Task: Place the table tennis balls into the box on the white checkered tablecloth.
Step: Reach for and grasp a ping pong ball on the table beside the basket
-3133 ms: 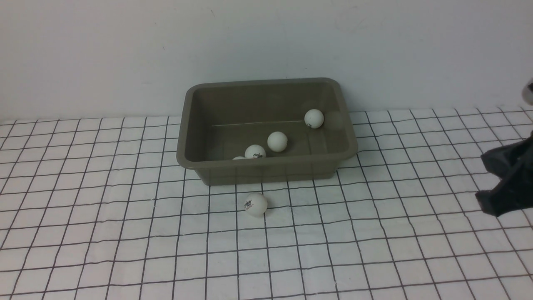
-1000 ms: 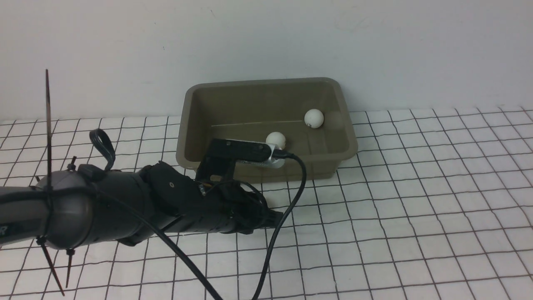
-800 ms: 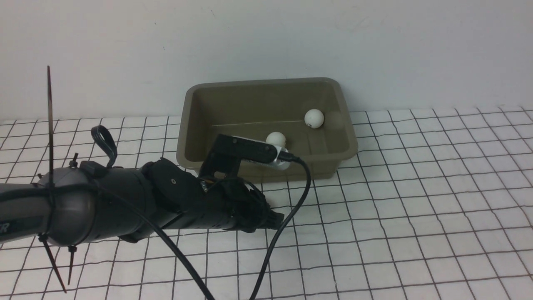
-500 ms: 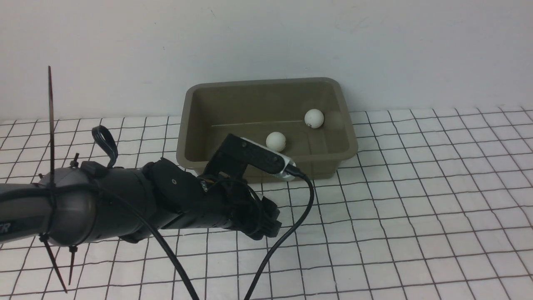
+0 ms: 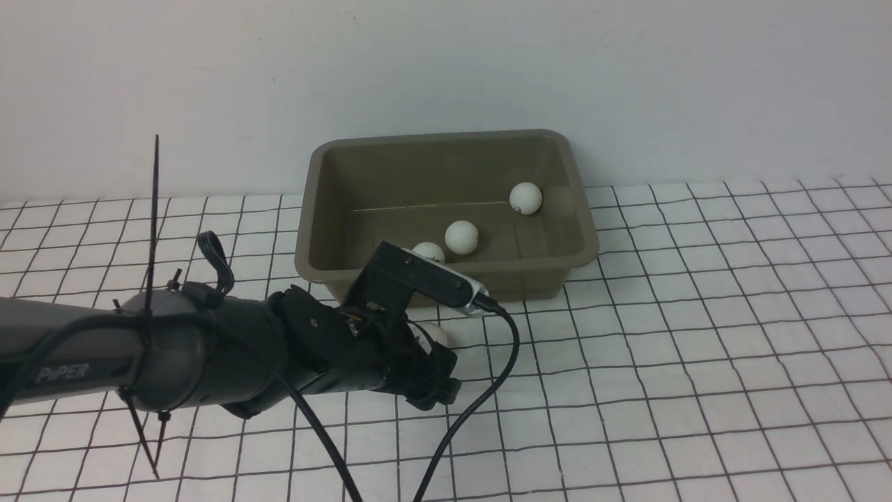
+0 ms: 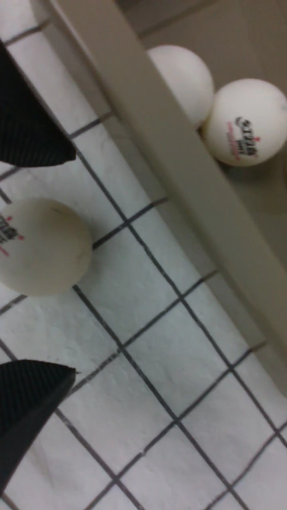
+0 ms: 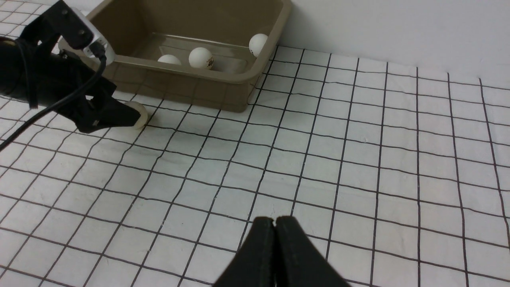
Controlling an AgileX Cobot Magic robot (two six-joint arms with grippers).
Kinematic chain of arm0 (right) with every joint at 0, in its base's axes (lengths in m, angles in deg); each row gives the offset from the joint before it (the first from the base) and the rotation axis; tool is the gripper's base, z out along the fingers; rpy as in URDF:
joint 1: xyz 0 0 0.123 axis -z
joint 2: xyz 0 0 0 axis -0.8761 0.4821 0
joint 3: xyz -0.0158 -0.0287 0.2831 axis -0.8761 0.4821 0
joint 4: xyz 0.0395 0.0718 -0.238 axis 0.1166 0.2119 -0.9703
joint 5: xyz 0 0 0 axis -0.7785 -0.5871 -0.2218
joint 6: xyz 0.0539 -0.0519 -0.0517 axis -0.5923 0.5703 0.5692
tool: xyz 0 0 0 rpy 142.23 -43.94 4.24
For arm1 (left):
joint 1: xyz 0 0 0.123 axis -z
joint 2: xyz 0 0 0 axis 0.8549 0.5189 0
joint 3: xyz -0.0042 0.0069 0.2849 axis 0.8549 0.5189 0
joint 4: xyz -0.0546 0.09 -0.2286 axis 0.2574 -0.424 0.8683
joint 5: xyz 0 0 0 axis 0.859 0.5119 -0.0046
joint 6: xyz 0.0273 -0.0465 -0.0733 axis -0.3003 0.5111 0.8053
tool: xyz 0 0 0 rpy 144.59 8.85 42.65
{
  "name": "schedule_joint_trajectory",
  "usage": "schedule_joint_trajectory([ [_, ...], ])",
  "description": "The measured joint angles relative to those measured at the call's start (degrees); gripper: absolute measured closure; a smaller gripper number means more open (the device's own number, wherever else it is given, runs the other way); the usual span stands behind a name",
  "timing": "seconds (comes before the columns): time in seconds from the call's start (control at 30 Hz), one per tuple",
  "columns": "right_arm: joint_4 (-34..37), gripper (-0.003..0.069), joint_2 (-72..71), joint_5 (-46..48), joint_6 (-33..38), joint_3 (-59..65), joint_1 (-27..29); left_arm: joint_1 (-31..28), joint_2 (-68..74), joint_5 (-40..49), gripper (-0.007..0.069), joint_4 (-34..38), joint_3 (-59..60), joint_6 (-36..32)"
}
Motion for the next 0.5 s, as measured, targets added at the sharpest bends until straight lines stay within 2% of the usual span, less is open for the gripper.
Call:
schedule_joint_trajectory([
  [0.33, 1.5, 0.0676, 0.0, 0.0, 0.1, 0.0, 0.0, 0.0, 4.4, 2.4, 0.0042, 0.0, -3.3, 0.0],
  [0.5, 1.7, 0.0676, 0.0, 0.0, 0.1, 0.0, 0.0, 0.0, 4.5, 2.2, 0.0119, 0.0, -3.4, 0.0],
])
